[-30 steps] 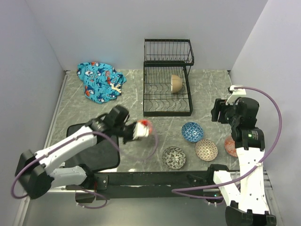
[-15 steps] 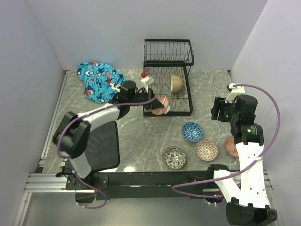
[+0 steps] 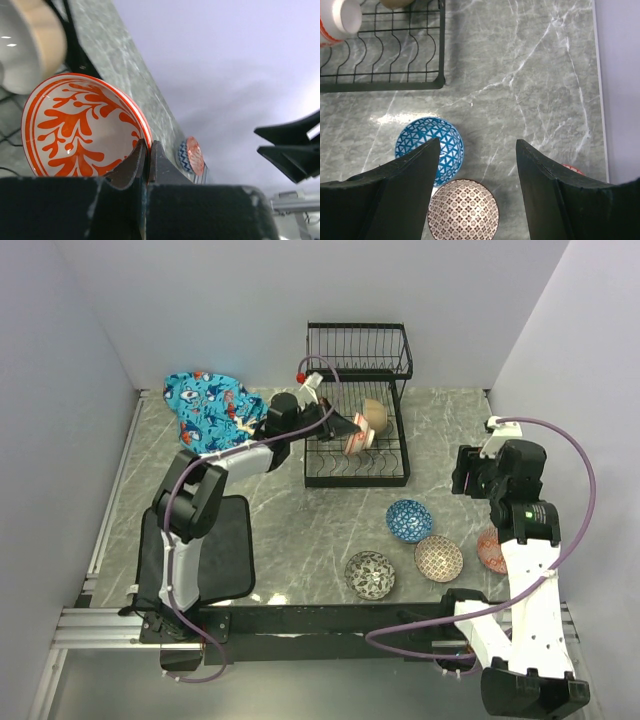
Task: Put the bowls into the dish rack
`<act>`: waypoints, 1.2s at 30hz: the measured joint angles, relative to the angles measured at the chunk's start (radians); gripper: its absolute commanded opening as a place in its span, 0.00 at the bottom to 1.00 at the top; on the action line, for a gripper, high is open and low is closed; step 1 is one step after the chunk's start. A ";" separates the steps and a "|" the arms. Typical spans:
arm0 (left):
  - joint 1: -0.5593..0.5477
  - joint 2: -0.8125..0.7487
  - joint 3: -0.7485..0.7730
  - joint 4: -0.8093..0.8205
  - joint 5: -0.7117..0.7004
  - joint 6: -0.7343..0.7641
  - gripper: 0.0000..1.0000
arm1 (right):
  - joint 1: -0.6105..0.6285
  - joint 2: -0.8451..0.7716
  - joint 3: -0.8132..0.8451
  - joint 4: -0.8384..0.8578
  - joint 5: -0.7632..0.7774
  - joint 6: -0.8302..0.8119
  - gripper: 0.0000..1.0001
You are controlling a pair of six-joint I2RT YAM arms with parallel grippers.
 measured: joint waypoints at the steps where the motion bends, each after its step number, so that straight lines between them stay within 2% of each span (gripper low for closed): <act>1: 0.006 0.016 0.008 0.005 -0.006 -0.014 0.01 | 0.000 0.008 0.002 -0.004 0.005 -0.001 0.70; 16: 0.036 0.231 0.156 0.094 -0.071 -0.086 0.01 | 0.000 0.106 0.054 -0.018 0.028 -0.003 0.70; 36: 0.042 0.343 0.248 0.264 -0.002 -0.121 0.01 | 0.000 0.259 0.149 -0.025 0.038 -0.007 0.70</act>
